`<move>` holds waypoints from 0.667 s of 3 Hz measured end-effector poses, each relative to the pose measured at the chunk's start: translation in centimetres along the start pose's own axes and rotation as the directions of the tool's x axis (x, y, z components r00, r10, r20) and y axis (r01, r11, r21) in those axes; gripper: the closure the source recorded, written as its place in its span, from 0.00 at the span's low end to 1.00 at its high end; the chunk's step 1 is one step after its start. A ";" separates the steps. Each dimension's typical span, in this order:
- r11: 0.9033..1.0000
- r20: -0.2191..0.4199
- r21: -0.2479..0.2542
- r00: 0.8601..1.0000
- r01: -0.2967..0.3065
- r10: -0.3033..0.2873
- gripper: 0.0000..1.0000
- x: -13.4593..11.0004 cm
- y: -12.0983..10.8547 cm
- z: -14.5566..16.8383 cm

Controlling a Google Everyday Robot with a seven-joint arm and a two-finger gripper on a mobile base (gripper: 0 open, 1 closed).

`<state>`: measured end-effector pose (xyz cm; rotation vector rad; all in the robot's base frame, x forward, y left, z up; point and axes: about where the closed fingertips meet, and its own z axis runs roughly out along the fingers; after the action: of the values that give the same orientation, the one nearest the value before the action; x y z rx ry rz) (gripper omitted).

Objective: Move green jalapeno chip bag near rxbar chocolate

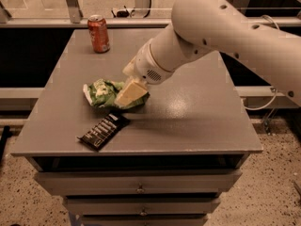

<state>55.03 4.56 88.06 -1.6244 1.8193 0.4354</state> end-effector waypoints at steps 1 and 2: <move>1.000 -0.001 -0.006 1.000 -0.008 0.008 0.00 0.2 0.0 0.1; 1.000 0.005 -0.009 1.000 -0.020 0.020 0.00 3.1 -1.5 -2.0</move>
Offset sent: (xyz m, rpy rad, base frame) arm 0.0328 -0.1422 -0.0073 0.0370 0.0430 -0.0293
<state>55.89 0.67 87.74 -1.6108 1.8336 0.4565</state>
